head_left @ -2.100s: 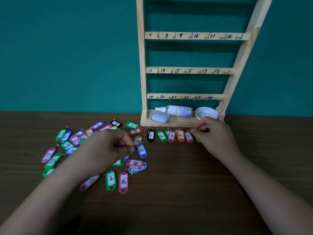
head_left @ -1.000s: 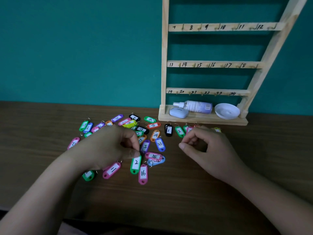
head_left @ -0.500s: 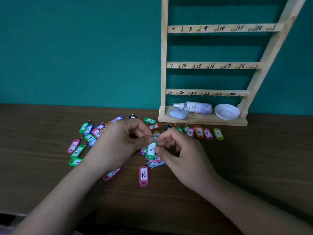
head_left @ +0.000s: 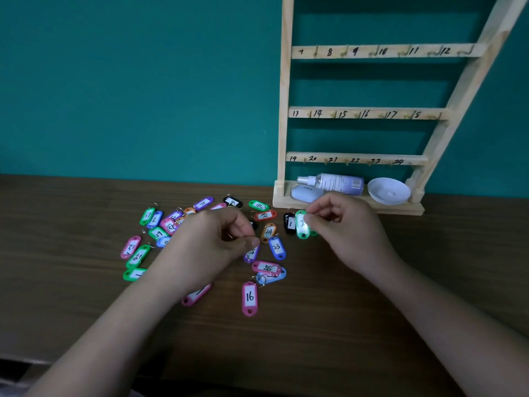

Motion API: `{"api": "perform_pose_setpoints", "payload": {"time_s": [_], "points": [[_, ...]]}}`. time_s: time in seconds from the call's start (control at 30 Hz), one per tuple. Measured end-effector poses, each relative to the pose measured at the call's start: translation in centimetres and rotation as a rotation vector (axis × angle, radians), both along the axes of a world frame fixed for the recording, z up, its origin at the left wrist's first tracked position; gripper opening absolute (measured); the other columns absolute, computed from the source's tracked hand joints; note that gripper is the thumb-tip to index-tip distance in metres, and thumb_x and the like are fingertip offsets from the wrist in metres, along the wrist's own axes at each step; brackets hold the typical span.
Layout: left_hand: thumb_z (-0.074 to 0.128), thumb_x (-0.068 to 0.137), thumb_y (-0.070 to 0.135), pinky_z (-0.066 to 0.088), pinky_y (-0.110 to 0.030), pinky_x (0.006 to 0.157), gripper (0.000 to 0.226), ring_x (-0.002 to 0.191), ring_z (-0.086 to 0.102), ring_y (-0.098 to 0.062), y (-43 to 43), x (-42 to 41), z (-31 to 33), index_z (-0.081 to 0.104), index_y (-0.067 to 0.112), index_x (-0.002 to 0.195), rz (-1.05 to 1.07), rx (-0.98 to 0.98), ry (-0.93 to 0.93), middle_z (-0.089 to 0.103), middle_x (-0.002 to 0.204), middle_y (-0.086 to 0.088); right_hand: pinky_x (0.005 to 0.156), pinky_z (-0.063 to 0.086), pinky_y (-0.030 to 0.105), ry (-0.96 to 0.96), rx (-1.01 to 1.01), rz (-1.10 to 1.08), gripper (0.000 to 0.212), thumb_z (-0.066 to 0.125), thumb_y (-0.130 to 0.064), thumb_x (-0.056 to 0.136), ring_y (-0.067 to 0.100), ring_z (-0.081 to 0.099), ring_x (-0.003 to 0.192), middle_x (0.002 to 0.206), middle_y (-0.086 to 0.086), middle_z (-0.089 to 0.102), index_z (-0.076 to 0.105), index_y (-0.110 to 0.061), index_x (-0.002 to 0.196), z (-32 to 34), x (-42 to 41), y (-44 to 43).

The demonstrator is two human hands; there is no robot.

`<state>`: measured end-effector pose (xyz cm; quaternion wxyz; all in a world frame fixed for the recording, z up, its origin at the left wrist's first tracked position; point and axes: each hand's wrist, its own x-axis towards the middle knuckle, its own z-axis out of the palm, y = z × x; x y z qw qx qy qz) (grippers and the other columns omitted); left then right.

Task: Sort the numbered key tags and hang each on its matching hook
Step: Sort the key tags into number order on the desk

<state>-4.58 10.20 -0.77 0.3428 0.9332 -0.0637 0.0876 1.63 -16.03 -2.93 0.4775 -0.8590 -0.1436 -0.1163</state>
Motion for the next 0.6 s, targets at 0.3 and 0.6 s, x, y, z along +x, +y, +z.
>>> {"api": "perform_pose_setpoints", "payload": {"time_s": [0.3,0.6], "points": [[0.083,0.087,0.041,0.045,-0.011,0.066,0.014,0.078,0.067,0.004,1.5,0.1,-0.3,0.073,0.033,0.083,0.01,0.038,-0.021,0.074,0.081,0.025,0.062,0.048,0.024,-0.01,-0.169,-0.111,0.013,0.082,-0.019,0.088,0.001,0.068,0.066,0.072,-0.01,0.074,0.074,-0.027,0.082,0.0,2.8,0.4],[0.079,0.091,0.03,0.048,-0.02,0.071,0.01,0.079,0.069,0.003,3.1,0.0,0.1,0.074,0.034,0.084,0.061,0.048,-0.005,0.074,0.079,0.023,0.068,0.056,0.03,0.01,-0.246,-0.117,0.018,0.08,-0.015,0.089,0.004,0.07,0.067,0.069,-0.011,0.073,0.074,-0.028,0.078,-0.3,3.3,0.2]]}}
